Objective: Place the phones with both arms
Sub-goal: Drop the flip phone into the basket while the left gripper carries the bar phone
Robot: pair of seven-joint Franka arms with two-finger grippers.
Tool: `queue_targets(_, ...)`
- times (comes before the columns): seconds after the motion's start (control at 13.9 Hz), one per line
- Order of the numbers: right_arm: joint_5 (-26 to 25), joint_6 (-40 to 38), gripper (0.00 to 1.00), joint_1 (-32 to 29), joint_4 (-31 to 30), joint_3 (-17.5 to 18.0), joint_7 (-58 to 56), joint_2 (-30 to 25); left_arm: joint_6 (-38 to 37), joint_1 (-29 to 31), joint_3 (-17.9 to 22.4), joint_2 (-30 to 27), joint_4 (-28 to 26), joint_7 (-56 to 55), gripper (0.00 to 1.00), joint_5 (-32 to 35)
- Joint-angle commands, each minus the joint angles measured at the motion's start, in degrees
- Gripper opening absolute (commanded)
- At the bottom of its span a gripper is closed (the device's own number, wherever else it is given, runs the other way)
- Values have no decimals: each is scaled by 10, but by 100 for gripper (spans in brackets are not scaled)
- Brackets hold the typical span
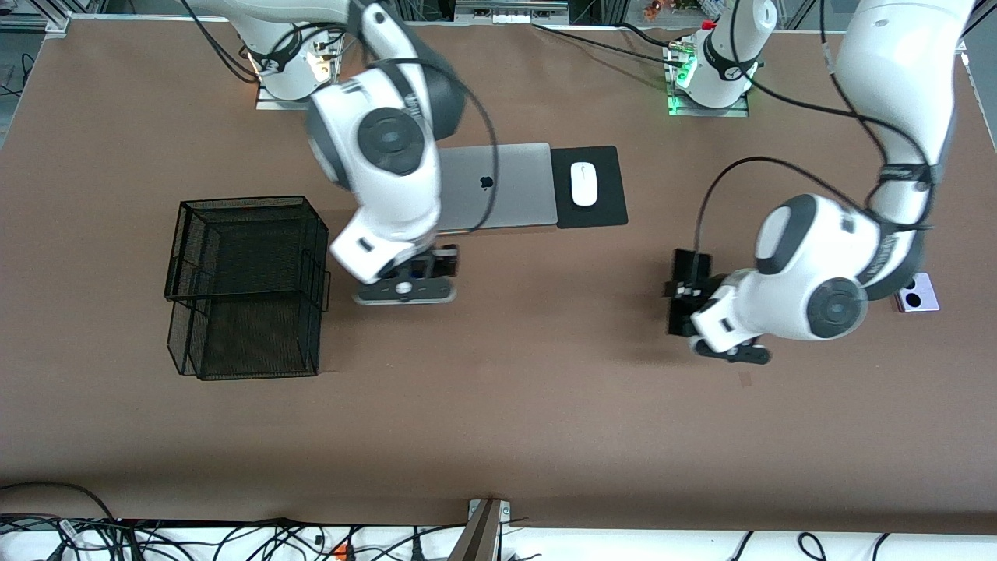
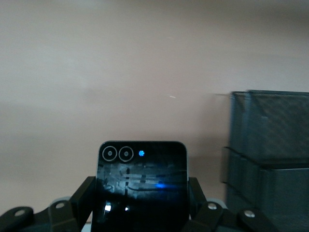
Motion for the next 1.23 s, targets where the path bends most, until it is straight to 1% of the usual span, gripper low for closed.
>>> queue_targets(0.0, 18, 81, 50, -10, -242, -42, -88, -166, 74, -80, 7, 44, 32, -42, 38, -12)
queue_targets(0.14, 18, 127, 50, -10, -348, -89, -160, -241, 137, -132, 11, 68, 32, -100, 38, -9)
queue_targets(0.29, 20, 141, 50, -10, -409, -145, -231, -284, 196, -167, 12, 91, 32, -167, 38, -6)
queue_targets(0.36, 26, 144, 50, -10, -435, -170, -258, -301, 222, -184, 17, 102, 32, -184, 38, -3)
queue_targets(0.43, 28, 155, 50, -10, -466, -193, -277, -317, 242, -206, 30, 113, 32, -192, 38, -3)
queue_targets(0.58, 27, 211, 50, -9, -548, -240, -333, -360, 273, -270, 81, 128, 32, -206, 38, -3)
queue_targets(0.65, 27, 238, 50, -9, -579, -264, -357, -375, 283, -303, 110, 132, 32, -216, 39, -5)
queue_targets(0.72, 27, 263, 50, -9, -600, -287, -381, -377, 285, -323, 132, 137, 34, -223, 41, -7)
queue_targets(0.87, 27, 320, 50, -10, -621, -313, -421, -361, 297, -330, 134, 142, 33, -234, 48, -7)
queue_targets(0.94, 27, 340, 50, -10, -624, -321, -428, -349, 297, -331, 134, 143, 33, -234, 61, -6)
queue_targets(1.01, 29, 358, 51, -10, -623, -325, -427, -333, 298, -331, 134, 143, 33, -234, 88, -7)
queue_targets(1.08, 46, 374, 50, -10, -623, -324, -425, -315, 297, -330, 134, 142, 33, -234, 100, -7)
queue_targets(1.15, 82, 382, 50, -10, -622, -324, -427, -295, 297, -329, 134, 138, 33, -234, 100, -8)
